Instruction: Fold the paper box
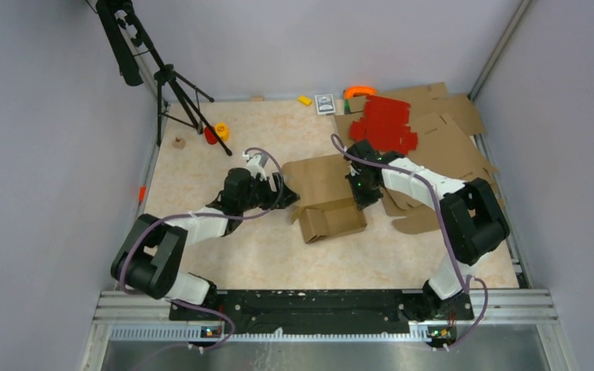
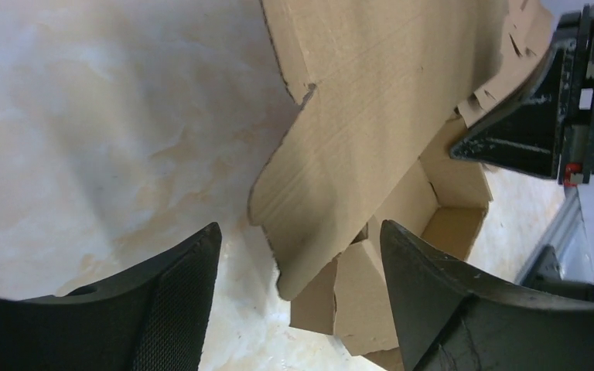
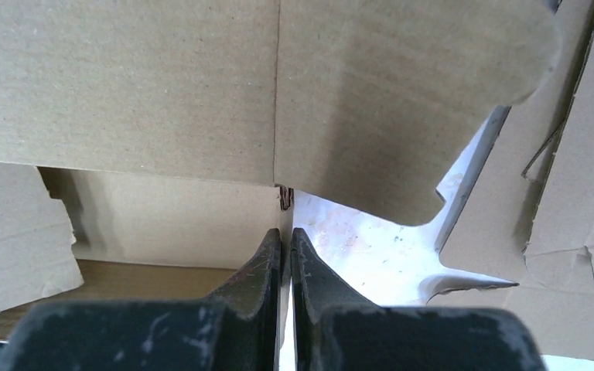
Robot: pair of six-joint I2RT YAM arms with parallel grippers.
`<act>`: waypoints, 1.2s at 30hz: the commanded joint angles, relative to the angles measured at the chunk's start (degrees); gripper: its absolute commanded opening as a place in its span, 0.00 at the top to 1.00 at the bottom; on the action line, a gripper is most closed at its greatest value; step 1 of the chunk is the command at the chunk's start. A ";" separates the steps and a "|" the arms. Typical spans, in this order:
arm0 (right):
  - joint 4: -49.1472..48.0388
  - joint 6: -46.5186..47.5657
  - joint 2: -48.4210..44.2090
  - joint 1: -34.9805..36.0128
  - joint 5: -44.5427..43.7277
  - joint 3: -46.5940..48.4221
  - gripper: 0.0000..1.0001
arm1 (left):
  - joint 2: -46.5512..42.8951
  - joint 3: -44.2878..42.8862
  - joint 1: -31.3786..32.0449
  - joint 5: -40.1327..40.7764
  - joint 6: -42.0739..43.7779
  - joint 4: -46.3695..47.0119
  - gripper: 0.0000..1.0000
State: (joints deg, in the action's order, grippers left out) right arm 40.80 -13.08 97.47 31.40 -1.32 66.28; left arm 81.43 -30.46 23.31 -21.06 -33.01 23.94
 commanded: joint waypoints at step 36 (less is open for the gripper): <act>-9.02 -3.49 -5.18 7.37 -19.08 -10.95 1.00 | 4.63 -1.67 -0.57 -14.06 1.52 9.39 0.48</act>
State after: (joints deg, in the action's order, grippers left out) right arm 32.77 -15.46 94.30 38.06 -18.09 56.03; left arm 89.17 -30.76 22.96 -35.31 -33.52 33.15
